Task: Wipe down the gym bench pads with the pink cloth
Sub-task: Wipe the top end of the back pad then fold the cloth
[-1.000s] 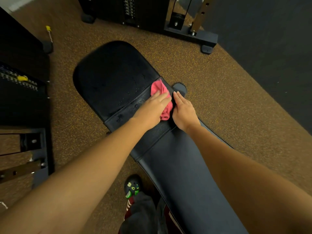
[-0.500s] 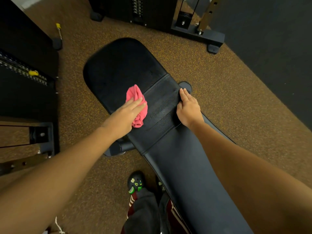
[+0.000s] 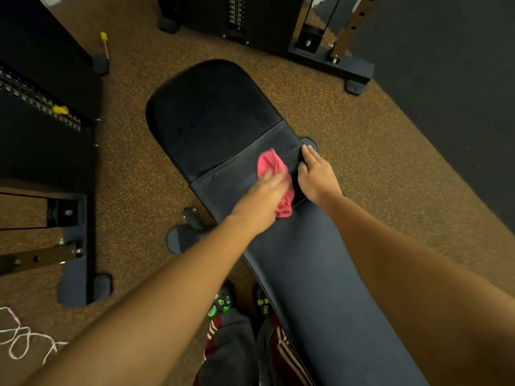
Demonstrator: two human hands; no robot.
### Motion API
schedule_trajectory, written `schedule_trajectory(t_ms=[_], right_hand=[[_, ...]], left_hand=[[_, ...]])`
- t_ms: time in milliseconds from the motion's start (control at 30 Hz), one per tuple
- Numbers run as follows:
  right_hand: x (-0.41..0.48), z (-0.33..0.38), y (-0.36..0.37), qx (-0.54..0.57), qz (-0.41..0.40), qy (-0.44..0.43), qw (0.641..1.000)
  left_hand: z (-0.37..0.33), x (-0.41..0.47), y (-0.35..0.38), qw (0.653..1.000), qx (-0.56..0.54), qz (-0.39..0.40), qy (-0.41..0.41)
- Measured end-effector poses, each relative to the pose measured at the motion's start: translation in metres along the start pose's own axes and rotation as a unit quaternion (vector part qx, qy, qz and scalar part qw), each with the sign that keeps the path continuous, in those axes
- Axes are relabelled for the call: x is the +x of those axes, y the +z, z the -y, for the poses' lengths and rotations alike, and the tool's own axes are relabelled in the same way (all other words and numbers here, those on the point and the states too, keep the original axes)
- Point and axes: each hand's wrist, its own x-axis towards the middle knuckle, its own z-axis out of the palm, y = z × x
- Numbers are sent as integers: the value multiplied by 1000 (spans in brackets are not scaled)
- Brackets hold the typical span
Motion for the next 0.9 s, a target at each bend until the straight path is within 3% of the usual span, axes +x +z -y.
schedule_trajectory(t_ms=[367,567,900], right_hand=[[-1,-3,1,4,9,-7,1000],[0,-6,-1,11,19,-10,1000],[-3,-8,-2,-17,21,-28,999]], left_hand=[[42,-52,-2,981,74,-73,-166],[26,-47,4,953,56,-94,-282],[38,-38,4,972,91,-61,-206]])
